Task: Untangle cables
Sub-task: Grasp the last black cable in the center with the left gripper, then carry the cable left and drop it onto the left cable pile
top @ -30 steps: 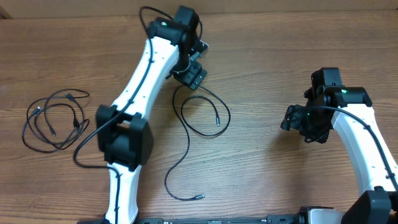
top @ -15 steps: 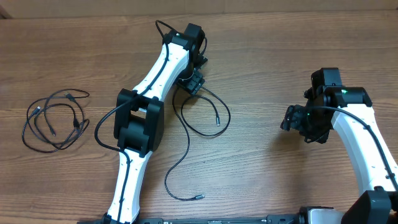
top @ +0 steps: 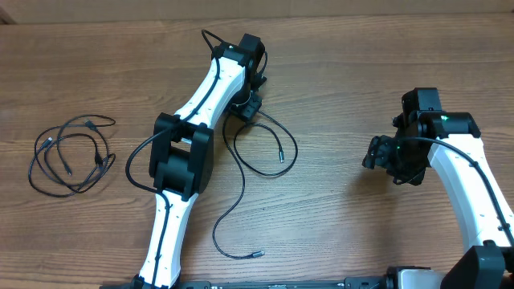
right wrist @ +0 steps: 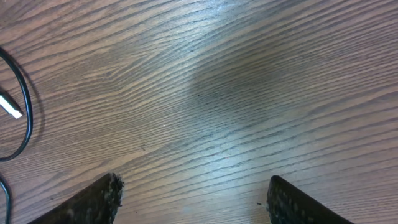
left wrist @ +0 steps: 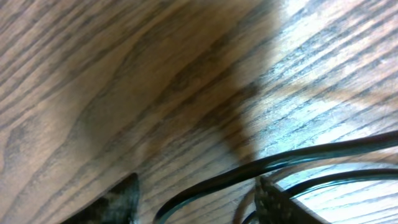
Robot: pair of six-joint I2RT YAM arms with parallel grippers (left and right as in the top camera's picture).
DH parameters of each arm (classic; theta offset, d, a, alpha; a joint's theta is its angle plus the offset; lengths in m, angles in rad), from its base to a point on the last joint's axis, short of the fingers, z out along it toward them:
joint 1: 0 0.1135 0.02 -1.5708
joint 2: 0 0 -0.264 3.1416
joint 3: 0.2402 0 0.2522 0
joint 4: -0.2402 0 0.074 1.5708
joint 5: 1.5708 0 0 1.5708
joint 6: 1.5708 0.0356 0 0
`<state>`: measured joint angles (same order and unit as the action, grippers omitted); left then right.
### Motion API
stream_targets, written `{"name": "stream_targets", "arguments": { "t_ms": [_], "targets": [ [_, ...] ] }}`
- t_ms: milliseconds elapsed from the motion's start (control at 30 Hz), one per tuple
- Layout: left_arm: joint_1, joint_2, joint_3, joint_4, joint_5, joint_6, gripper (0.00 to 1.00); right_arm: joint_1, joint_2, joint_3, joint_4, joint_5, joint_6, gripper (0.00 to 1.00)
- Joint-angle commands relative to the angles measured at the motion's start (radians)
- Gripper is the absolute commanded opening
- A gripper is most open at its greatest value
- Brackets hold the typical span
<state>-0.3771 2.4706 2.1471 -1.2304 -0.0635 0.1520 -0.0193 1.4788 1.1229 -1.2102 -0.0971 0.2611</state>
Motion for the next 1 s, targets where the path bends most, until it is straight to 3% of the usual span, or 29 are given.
{"name": "stream_targets", "arguments": {
  "t_ms": [0,200,233,600,800,967],
  "targets": [
    [0.011,0.015,-0.008,-0.004,0.009,-0.011,0.41,-0.003,-0.001,-0.005,0.0,0.0,-0.003,0.73],
    [0.01,0.015,-0.008,-0.027,0.011,-0.019,0.13,-0.003,-0.001,-0.005,0.0,-0.001,-0.003,0.73],
    [0.01,0.015,-0.008,-0.035,0.01,-0.019,0.04,-0.003,-0.001,-0.005,0.0,-0.001,-0.003,0.73],
    [0.03,-0.023,0.143,-0.142,-0.035,-0.246,0.05,-0.003,-0.001,-0.005,-0.003,0.0,-0.003,0.73],
    [0.085,-0.17,0.309,-0.213,-0.074,-0.319,0.04,-0.003,-0.001,-0.005,0.0,0.0,-0.003,0.73],
    [0.146,-0.34,0.352,-0.26,-0.23,-0.389,0.04,-0.003,-0.001,-0.005,0.003,-0.001,-0.003,0.73]
  ]
}}
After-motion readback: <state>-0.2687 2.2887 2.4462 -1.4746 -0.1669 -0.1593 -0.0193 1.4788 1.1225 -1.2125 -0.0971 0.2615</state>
